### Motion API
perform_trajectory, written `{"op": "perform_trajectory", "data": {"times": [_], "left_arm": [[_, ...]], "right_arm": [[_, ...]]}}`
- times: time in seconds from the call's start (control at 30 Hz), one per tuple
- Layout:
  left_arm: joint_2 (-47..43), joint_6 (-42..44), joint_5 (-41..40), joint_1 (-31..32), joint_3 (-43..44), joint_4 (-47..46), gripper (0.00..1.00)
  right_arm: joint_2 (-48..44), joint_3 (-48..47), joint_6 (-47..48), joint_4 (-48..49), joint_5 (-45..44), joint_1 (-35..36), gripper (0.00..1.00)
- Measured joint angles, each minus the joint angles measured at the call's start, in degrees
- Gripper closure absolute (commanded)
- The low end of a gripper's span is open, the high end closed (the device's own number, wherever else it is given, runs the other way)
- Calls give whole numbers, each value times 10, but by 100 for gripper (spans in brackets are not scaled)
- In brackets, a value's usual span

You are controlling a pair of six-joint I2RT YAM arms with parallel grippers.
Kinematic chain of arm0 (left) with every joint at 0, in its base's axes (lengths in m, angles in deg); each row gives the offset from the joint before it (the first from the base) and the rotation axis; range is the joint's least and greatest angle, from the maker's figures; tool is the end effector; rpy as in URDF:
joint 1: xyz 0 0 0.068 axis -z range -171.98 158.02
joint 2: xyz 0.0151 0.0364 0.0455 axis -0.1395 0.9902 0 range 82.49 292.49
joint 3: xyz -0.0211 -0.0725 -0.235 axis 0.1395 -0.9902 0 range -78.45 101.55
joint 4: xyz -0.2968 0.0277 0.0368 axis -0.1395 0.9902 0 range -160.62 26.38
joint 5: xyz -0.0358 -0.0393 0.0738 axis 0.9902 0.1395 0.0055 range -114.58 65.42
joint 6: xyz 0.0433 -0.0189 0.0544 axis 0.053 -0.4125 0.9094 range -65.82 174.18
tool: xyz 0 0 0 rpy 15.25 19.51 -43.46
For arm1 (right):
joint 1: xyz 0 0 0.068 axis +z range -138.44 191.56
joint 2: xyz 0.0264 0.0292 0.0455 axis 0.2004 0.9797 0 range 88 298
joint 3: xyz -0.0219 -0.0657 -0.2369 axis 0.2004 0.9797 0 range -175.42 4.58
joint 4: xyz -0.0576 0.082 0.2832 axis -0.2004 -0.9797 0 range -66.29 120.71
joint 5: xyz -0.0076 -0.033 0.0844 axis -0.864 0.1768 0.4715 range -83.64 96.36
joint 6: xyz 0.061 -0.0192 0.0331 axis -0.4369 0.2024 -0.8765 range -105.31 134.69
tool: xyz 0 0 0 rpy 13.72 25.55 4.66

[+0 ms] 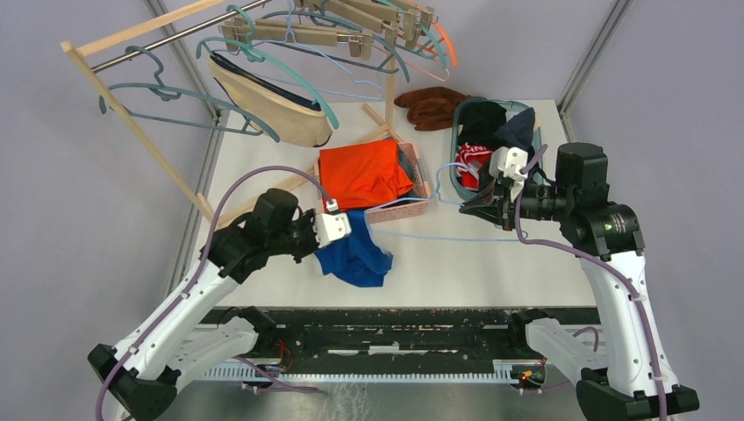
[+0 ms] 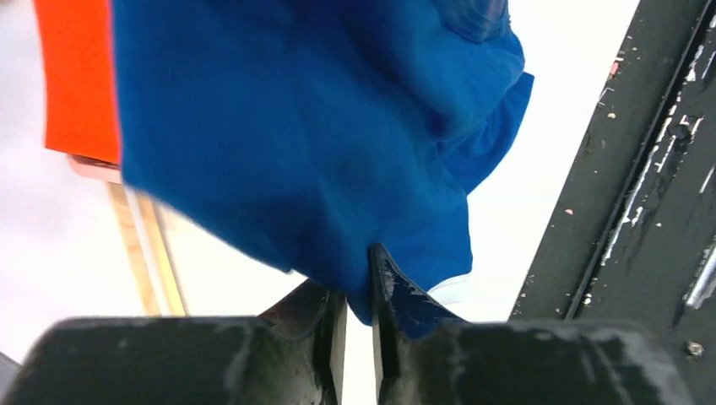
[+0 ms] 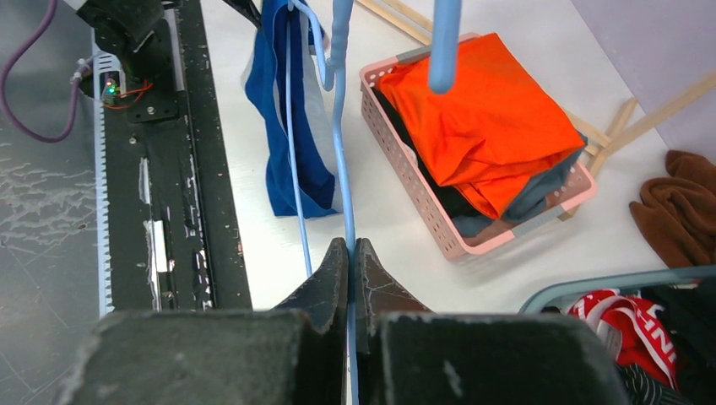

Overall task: Remove the underwear clipped to the hanger
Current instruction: Remove the underwear from the hanger.

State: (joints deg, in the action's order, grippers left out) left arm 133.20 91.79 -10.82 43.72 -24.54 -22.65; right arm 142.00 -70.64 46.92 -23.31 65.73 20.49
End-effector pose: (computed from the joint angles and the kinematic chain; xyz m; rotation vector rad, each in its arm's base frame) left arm 0.1915 -0.1550 0.2799 1.4890 1.8043 -0.2656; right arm 0.2029 0.0838 0.4083 -1.1877 1.5287 0.8286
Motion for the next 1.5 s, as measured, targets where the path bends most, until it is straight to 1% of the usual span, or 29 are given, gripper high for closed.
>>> {"op": "perform_trajectory", "data": {"times": [0.03, 0.07, 0.27, 0.4, 0.63, 0.73, 0.9, 1.0, 1.17, 1.27, 1.37, 1.47, 1.5], "left_arm": [[-11, -1, 1, 0, -7, -7, 96], [-23, -1, 2, 0, -12, -14, 97], [-63, -1, -7, -4, -21, -30, 97], [-71, -1, -41, -6, -19, -29, 97], [-83, -1, -136, -7, 18, -34, 97], [-75, -1, -141, -8, 33, -34, 97], [-19, -2, -96, -8, 60, -30, 97], [36, -10, -41, -8, 94, -26, 97], [106, -34, 52, -5, 169, -28, 97], [137, -53, 96, 7, 213, -43, 97], [167, -64, 120, 29, 237, -66, 93], [201, -66, 122, 55, 237, -86, 88], [210, -66, 121, 61, 232, -93, 84]], "right_arm": [[0, 0, -2, 1, -6, -2, 99], [-1, 0, -6, 2, -13, -3, 99], [-6, 0, -15, 4, -64, -10, 99], [-7, -6, -7, -3, -106, -12, 99], [-2, -31, 18, -25, -181, -15, 99], [1, -33, 20, -28, -210, -15, 99], [9, -39, 3, -27, -246, -15, 99], [20, -45, -23, -16, -278, -15, 99], [48, -44, -71, 21, -381, -15, 99], [55, -37, -90, 43, -421, -16, 99], [55, -33, -102, 49, -431, -17, 99], [55, -31, -107, 57, -426, -17, 99], [55, -31, -108, 59, -422, -17, 99]]}}
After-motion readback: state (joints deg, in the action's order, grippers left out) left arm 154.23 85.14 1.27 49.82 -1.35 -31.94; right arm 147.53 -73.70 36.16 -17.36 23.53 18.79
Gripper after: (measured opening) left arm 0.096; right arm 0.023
